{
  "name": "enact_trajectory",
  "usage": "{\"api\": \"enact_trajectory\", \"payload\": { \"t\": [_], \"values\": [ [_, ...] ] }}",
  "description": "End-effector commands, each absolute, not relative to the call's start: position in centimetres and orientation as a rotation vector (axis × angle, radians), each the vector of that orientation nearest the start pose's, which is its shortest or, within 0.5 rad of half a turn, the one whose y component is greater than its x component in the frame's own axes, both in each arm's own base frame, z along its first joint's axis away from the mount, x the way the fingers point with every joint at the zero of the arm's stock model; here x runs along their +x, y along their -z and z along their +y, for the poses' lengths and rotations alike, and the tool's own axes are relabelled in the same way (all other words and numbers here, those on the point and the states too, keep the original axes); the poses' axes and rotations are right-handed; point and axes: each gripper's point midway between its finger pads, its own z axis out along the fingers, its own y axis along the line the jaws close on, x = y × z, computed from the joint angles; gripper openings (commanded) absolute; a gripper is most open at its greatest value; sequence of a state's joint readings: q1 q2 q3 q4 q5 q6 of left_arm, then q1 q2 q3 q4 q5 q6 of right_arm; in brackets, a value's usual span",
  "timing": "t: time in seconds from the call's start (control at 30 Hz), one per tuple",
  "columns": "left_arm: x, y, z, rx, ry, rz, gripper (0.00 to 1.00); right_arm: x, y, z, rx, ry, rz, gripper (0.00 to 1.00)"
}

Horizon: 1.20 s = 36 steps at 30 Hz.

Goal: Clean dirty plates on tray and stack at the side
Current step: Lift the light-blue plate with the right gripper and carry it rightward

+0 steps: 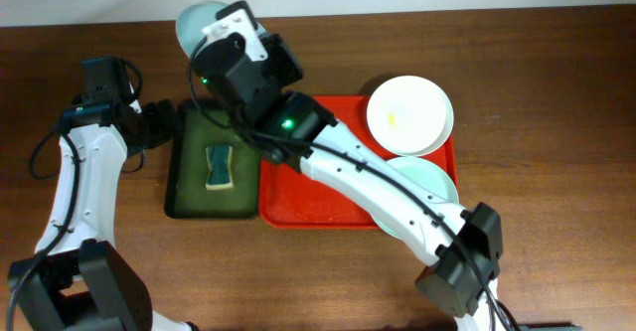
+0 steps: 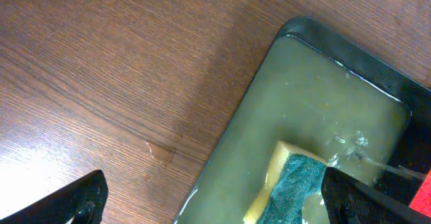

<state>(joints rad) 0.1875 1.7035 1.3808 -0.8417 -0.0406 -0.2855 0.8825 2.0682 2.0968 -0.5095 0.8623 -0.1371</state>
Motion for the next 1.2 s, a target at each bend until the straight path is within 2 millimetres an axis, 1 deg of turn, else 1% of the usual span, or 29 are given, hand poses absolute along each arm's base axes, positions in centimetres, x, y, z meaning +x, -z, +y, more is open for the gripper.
{"api": "enact_trajectory", "payload": {
  "t": [0.0,0.03,0.1,0.27,0.67,0.73,0.8,0.83,0.9,0.93,0.97,1.03,1.1,1.17],
  "values": [
    [39.7,-13.7,8.5,-0.672,-0.025,2.626,0.99,43.6,-35.5,35.0,-0.49,0.534,1.747,0.04],
    [39.7,-13.7,8.5,-0.672,-0.024,2.626,0.99,43.2,-35.6,35.6,-0.512,0.536,1.735,0.04],
    [39.7,-13.7,8.5,-0.672,-0.025,2.626,0.99,43.0,-35.8,35.9,-0.511,0.528,1.728,0.04],
    [39.7,-13.7,8.5,-0.672,-0.025,2.626,0.99,43.2,-36.2,35.9,-0.5,0.522,1.716,0.04],
    [39.7,-13.7,8.5,-0.672,-0.024,2.626,0.99,43.2,-36.2,35.9,-0.502,0.524,1.717,0.04],
    [39.7,-13.7,8.5,-0.672,-0.025,2.626,0.99,43.2,-36.2,35.9,-0.477,0.504,1.722,0.04],
    [39.7,-13.7,8.5,-0.672,-0.025,2.626,0.99,43.4,-35.8,35.5,-0.398,0.451,1.747,0.04],
    [39.7,-13.7,8.5,-0.672,-0.024,2.626,0.99,43.5,-35.2,35.2,-0.353,0.411,1.775,0.04],
    [39.7,-13.7,8.5,-0.672,-0.024,2.626,1.0,43.7,-33.3,35.2,-0.349,0.323,1.849,0.04],
    [39.7,-13.7,8.5,-0.672,-0.025,2.626,0.99,43.7,-32.0,35.3,-0.356,0.258,1.907,0.04],
    [39.7,-13.7,8.5,-0.672,-0.024,2.626,0.99,43.5,-30.1,35.5,-0.35,0.161,1.994,0.04],
    [39.7,-13.7,8.5,-0.672,-0.025,2.626,0.99,43.0,-27.3,35.3,-0.321,0.019,2.14,0.04],
    [39.7,-13.7,8.5,-0.672,-0.024,2.626,1.0,42.2,-24.7,34.4,-0.273,-0.083,2.297,0.04],
    [39.7,-13.7,8.5,-0.672,-0.025,2.626,0.99,41.3,-22.5,33.5,-0.28,-0.144,2.43,0.04]
  ]
}}
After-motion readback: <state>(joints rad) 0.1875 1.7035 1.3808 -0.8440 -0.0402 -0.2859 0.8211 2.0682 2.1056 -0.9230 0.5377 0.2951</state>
